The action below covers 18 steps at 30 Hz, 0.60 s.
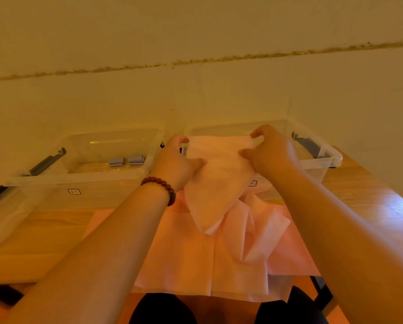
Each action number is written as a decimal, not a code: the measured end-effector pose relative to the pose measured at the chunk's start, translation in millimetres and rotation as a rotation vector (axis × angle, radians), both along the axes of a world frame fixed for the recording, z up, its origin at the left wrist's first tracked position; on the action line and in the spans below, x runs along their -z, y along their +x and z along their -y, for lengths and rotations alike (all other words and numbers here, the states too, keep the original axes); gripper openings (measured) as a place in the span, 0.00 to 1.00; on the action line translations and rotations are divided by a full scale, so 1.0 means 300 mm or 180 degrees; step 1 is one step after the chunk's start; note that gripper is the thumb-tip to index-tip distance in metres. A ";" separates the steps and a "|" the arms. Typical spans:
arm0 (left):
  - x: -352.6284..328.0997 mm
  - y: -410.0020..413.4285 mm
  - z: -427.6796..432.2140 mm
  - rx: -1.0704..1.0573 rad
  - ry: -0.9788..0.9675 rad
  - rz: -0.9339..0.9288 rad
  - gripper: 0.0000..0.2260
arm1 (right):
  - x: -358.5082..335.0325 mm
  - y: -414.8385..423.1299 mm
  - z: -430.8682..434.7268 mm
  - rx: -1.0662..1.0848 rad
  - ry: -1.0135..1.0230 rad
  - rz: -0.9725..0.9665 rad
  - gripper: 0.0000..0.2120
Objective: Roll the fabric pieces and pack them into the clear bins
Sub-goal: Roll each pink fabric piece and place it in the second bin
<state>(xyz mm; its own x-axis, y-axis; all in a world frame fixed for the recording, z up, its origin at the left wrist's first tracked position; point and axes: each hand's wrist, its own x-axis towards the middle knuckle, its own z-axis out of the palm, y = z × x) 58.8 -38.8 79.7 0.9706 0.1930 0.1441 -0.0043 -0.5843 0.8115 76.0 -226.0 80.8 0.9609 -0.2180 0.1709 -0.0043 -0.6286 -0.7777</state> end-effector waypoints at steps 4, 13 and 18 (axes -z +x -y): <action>0.045 -0.006 -0.012 -0.0387 0.0240 0.0267 0.21 | 0.037 -0.031 -0.014 0.0145 -0.0258 0.0515 0.19; 0.146 -0.071 0.008 -0.0858 -0.1409 0.0118 0.23 | 0.187 -0.134 -0.040 -0.0054 0.0305 -0.0010 0.21; 0.169 -0.133 0.013 0.0032 -0.2503 -0.1185 0.17 | 0.180 -0.188 -0.077 -0.0818 0.1893 -0.0828 0.04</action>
